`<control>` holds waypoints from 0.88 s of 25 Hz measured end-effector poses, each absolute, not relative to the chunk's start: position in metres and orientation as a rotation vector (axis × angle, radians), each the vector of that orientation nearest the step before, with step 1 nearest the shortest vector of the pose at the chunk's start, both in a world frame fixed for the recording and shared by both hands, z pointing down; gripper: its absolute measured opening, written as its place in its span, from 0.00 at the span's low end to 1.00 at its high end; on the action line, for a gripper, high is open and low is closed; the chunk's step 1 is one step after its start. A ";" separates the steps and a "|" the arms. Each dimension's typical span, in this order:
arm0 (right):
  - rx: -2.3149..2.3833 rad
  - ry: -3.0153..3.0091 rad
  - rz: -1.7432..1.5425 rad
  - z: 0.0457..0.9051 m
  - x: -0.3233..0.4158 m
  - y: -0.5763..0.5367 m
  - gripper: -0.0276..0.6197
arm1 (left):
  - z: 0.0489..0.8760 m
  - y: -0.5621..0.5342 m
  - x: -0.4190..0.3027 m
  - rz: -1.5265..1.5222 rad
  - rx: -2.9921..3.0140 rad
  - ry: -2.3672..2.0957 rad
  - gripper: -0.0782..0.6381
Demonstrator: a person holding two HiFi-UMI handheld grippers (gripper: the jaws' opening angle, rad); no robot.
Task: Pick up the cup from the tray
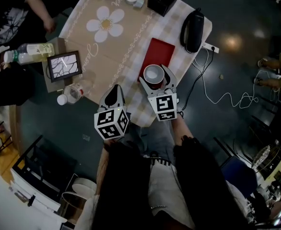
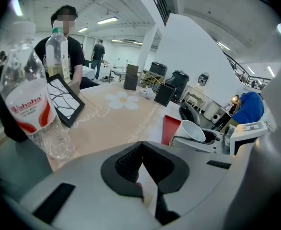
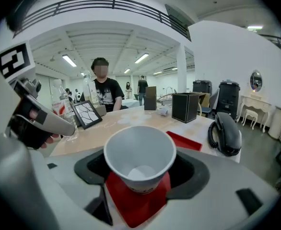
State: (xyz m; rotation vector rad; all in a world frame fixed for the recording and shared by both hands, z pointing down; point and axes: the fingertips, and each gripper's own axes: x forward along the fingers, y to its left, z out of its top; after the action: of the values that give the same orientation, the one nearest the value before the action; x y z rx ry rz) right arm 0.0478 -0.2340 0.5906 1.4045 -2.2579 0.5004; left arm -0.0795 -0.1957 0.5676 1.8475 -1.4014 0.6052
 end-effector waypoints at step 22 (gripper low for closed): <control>1.131 -2.446 0.329 0.545 -0.056 -0.276 0.55 | 0.563 -0.197 -0.117 0.547 1.794 -1.472 0.12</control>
State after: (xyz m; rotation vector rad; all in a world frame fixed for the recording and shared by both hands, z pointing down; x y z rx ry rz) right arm -0.0556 -0.2764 0.5454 1.1315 -2.4456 0.3289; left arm -0.1167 -0.1969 0.5632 1.7944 -1.4724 0.5471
